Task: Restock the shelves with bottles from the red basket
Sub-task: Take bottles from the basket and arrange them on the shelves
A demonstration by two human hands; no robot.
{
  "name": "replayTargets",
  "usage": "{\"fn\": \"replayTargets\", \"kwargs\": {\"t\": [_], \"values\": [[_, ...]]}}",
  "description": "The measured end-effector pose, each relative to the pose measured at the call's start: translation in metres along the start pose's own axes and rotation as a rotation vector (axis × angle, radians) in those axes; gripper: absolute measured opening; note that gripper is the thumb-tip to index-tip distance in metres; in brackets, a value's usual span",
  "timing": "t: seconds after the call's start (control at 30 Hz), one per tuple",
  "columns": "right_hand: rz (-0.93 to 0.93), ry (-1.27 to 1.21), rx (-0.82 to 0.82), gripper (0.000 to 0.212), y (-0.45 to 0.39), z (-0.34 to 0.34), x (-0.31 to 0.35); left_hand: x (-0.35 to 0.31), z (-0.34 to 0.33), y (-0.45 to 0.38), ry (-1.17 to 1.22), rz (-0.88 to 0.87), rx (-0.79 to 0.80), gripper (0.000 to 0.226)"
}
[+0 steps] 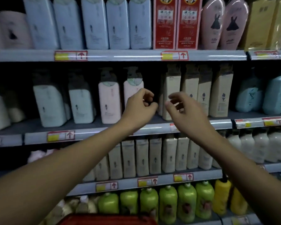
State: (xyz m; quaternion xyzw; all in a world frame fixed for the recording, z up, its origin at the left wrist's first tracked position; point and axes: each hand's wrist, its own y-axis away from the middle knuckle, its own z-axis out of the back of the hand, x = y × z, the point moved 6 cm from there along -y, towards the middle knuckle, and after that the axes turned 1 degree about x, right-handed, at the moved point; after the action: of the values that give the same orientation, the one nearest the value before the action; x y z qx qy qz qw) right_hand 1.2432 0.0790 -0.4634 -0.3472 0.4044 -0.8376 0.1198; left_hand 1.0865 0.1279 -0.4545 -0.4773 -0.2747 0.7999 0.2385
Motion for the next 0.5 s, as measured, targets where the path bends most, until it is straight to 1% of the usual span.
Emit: {"fn": "replayTargets", "kwargs": {"t": [0.07, 0.13, 0.23, 0.37, 0.5], "values": [[-0.006, -0.031, 0.026, 0.031, 0.012, -0.008, 0.016, 0.012, 0.019, 0.012, -0.026, 0.027, -0.003, 0.020], [-0.018, -0.047, 0.066, 0.027, 0.028, -0.022, 0.027, 0.030, 0.032, 0.024, -0.036, 0.057, 0.031, 0.020], [-0.020, -0.044, 0.113, 0.022, 0.042, -0.050, 0.033, 0.062, 0.046, 0.037, -0.008, 0.086, 0.051, 0.019], [-0.120, -0.094, 0.095, 0.024, 0.032, -0.079, 0.025, 0.088, 0.069, 0.040, 0.074, 0.148, -0.023, 0.020], [-0.148, -0.203, 0.080, 0.022, 0.012, -0.109, 0.038, 0.118, 0.103, 0.038, 0.097, 0.189, -0.075, 0.023]]}}
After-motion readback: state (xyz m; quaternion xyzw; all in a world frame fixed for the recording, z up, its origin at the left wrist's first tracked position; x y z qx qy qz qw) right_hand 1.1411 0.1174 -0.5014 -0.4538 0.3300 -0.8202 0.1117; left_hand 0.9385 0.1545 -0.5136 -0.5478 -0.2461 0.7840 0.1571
